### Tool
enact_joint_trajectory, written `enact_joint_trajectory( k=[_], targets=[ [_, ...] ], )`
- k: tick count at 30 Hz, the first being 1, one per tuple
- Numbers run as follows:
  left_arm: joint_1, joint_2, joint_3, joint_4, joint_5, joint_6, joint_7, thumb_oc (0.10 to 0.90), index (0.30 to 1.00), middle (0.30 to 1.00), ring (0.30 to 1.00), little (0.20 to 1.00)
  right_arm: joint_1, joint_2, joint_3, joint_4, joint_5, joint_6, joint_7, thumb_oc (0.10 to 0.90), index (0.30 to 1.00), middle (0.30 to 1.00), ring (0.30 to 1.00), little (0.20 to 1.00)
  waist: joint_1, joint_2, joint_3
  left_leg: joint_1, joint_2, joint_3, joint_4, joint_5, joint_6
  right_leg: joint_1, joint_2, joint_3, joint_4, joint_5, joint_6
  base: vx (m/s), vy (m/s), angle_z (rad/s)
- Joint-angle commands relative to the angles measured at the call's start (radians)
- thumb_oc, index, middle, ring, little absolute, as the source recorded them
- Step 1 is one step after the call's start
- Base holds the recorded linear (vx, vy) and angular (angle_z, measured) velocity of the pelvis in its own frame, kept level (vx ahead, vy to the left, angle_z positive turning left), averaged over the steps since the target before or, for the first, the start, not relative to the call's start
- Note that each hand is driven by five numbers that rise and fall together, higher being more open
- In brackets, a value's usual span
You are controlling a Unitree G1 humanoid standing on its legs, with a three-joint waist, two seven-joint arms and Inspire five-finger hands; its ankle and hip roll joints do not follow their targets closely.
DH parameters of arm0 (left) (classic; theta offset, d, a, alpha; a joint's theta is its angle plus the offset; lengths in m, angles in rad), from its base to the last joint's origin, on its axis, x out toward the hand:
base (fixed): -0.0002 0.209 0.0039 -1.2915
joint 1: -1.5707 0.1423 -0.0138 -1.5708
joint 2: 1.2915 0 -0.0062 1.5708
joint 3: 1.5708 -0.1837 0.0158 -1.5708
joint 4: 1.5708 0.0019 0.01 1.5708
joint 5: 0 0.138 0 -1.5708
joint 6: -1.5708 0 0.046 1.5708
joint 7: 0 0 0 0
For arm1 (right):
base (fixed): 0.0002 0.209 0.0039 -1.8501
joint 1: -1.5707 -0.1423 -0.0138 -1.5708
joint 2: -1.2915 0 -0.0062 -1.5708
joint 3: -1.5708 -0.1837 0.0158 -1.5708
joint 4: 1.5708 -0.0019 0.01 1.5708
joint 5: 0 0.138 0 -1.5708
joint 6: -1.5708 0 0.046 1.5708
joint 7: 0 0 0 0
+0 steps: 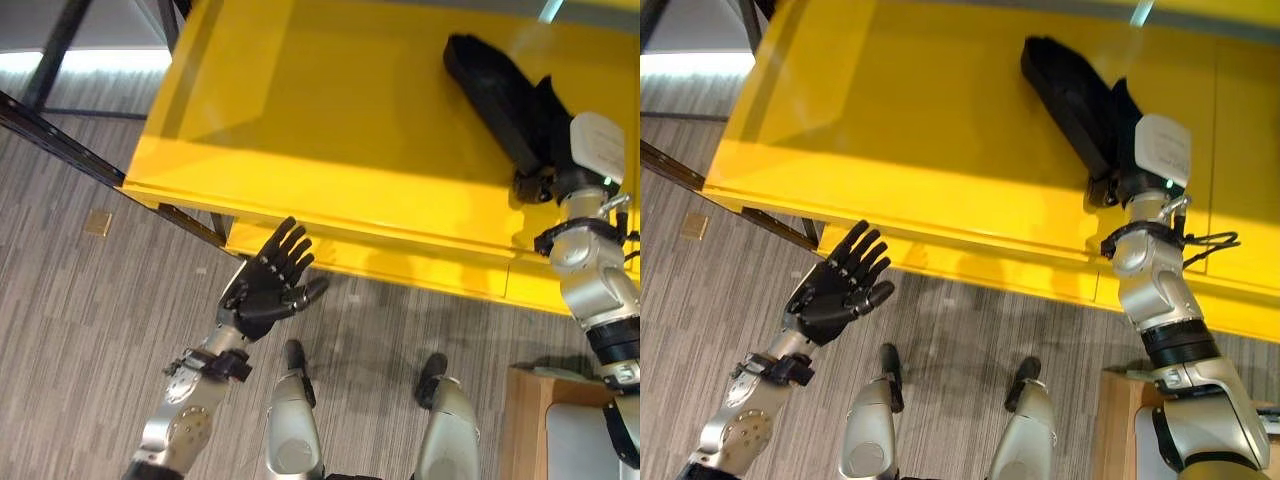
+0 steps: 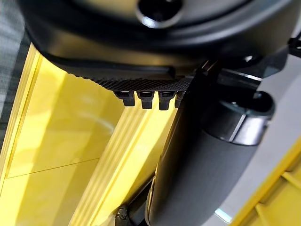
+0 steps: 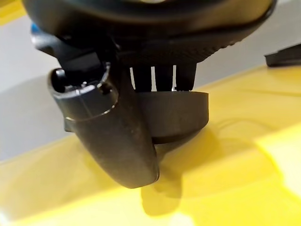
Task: Move parts from the plastic box to the shelf.
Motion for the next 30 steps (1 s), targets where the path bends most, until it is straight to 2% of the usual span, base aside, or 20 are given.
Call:
enact_joint_trajectory(
  k=[1, 6, 11, 14, 15, 17, 20, 24, 25, 30],
  targets=[
    [-0.009, 0.02, 0.001, -0.158, -0.006, -0.113, -0.022, 0.9, 1.0, 1.0, 1.0, 1.0, -0.13, -0.082, 0.027, 0.018, 0.002, -0.007, -0.032, 0.4, 0.3, 0.3, 0.3, 0.3, 0.003, -0.007, -0.026, 0.031, 0.018, -0.027, 0.02, -0.071, 0.029, 0.029, -0.004, 0.043, 0.006, -0.033, 0.025, -0.08, -0.031, -0.04],
    [-0.024, 0.021, -0.025, -0.162, -0.009, -0.124, -0.005, 0.9, 1.0, 1.0, 1.0, 1.0, -0.141, -0.091, 0.033, 0.045, 0.008, -0.017, -0.064, 0.4, 0.3, 0.3, 0.3, 0.3, -0.007, -0.005, -0.011, 0.014, 0.01, -0.023, 0.022, -0.074, 0.033, -0.003, -0.003, 0.056, 0.014, -0.032, 0.026, -0.06, -0.017, -0.03],
    [-0.049, 0.011, -0.038, -0.151, -0.011, -0.129, 0.012, 0.9, 1.0, 1.0, 1.0, 1.0, -0.187, -0.087, 0.047, 0.108, 0.027, 0.045, -0.086, 0.4, 0.3, 0.3, 0.3, 0.3, -0.021, -0.001, -0.011, 0.007, 0.008, -0.009, 0.011, -0.076, 0.033, -0.032, 0.008, 0.074, 0.001, -0.026, 0.023, -0.05, 0.016, -0.07],
    [-0.057, 0.004, -0.044, -0.154, -0.023, -0.104, 0.0, 0.9, 1.0, 1.0, 1.0, 1.0, -0.196, -0.076, 0.038, 0.141, 0.16, 0.04, -0.119, 0.4, 0.3, 0.3, 0.3, 0.3, -0.026, 0.002, -0.011, 0.009, 0.007, -0.002, 0.003, -0.076, 0.035, -0.038, 0.012, 0.081, -0.007, -0.022, 0.02, -0.02, 0.006, -0.06],
    [-0.064, 0.002, -0.052, -0.16, -0.029, -0.077, 0.0, 0.9, 1.0, 1.0, 1.0, 1.0, -0.202, -0.055, 0.016, 0.146, 0.275, 0.048, -0.15, 0.4, 0.3, 0.3, 0.3, 0.3, -0.027, 0.003, -0.011, 0.013, 0.008, 0.002, -0.001, -0.077, 0.035, -0.037, 0.011, 0.081, -0.013, -0.019, 0.02, 0.0, 0.0, 0.0],
    [-0.066, 0.0, -0.057, -0.165, -0.033, -0.057, -0.007, 0.9, 1.0, 1.0, 1.0, 1.0, -0.215, -0.039, -0.004, 0.169, 0.297, 0.034, -0.168, 0.4, 0.3, 0.3, 0.3, 0.3, -0.028, 0.006, -0.011, 0.024, 0.006, 0.004, -0.008, -0.079, 0.036, -0.03, 0.009, 0.08, -0.019, -0.018, 0.019, 0.0, 0.0, 0.0],
    [-0.062, -0.008, -0.074, -0.164, -0.019, -0.061, -0.006, 0.9, 1.0, 1.0, 1.0, 1.0, -0.246, -0.012, -0.024, 0.229, 0.422, 0.026, -0.196, 0.4, 0.3, 0.3, 0.3, 0.3, -0.029, 0.019, -0.011, 0.053, -0.001, 0.013, -0.032, -0.074, 0.035, -0.014, 0.008, 0.085, -0.031, -0.016, 0.018, 0.01, 0.045, -0.01],
    [-0.062, -0.008, -0.074, -0.164, -0.019, -0.061, -0.006, 0.9, 1.0, 1.0, 1.0, 1.0, -0.246, -0.012, -0.023, 0.229, 0.423, 0.025, -0.196, 0.4, 0.3, 0.3, 0.3, 0.3, -0.029, 0.019, -0.011, 0.054, -0.001, 0.014, -0.033, -0.074, 0.035, -0.014, 0.008, 0.085, -0.031, -0.016, 0.018, 0.02, 0.034, -0.02],
    [-0.064, -0.012, -0.073, -0.165, -0.022, -0.06, 0.001, 0.9, 1.0, 1.0, 1.0, 1.0, -0.264, 0.018, -0.055, 0.26, 0.47, -0.01, -0.187, 0.4, 0.3, 0.3, 0.3, 0.3, -0.031, 0.038, -0.011, 0.086, -0.007, 0.025, -0.046, -0.073, 0.033, 0.007, -0.004, 0.083, -0.03, -0.02, 0.017, 0.07, 0.111, 0.0],
    [-0.058, -0.014, -0.077, -0.183, -0.01, -0.054, 0.001, 0.9, 1.0, 1.0, 1.0, 1.0, -0.282, 0.033, -0.076, 0.285, 0.581, -0.014, -0.188, 0.4, 0.3, 0.3, 0.3, 0.3, -0.032, 0.052, -0.011, 0.115, -0.01, 0.036, -0.061, -0.068, 0.03, 0.026, -0.019, 0.085, -0.041, -0.015, 0.019, 0.05, 0.073, -0.03]
  ],
)
